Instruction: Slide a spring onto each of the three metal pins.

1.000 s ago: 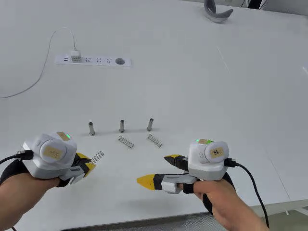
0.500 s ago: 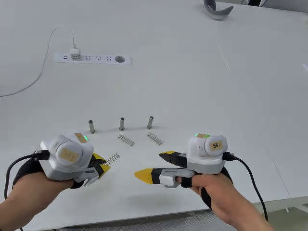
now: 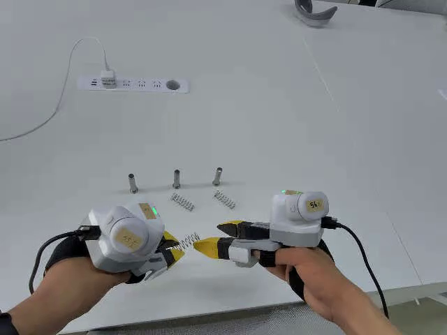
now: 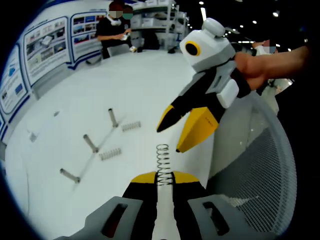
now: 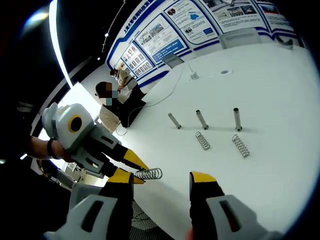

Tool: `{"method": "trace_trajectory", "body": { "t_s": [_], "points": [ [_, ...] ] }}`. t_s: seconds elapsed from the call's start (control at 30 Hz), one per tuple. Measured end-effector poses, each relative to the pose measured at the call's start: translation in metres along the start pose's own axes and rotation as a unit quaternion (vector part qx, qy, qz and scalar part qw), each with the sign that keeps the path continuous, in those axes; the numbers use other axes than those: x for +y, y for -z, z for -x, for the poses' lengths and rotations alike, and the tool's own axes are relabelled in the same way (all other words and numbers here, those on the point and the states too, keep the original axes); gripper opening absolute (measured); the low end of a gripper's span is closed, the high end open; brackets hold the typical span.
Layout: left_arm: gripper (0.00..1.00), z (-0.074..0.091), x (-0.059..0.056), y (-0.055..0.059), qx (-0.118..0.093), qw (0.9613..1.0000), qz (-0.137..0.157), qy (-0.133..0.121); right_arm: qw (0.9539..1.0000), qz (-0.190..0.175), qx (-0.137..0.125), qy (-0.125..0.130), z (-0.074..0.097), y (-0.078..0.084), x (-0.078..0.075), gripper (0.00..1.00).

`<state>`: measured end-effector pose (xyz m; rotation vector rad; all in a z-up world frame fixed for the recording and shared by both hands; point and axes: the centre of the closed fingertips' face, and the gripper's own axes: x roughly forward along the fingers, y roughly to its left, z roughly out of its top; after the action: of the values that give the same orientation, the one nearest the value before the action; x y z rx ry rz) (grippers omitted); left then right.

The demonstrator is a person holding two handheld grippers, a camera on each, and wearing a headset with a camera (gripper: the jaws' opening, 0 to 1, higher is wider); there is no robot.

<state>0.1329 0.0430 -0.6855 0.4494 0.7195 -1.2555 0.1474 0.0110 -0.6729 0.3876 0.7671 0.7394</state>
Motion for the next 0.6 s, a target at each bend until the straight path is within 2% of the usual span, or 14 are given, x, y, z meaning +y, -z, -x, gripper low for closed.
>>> {"method": "trace_trajectory", "body": {
  "t_s": [0.3,0.6],
  "points": [
    [0.10,0.000,-0.006,-0.008,-0.009,0.9999,-0.008,0.009,0.9993,-0.023,0.007,-0.028,-0.003,0.005,0.011,0.30],
    [0.10,0.001,-0.011,-0.010,-0.009,0.9997,-0.018,0.016,0.9983,-0.036,0.012,-0.045,-0.006,0.008,0.019,0.23]
  ]
}}
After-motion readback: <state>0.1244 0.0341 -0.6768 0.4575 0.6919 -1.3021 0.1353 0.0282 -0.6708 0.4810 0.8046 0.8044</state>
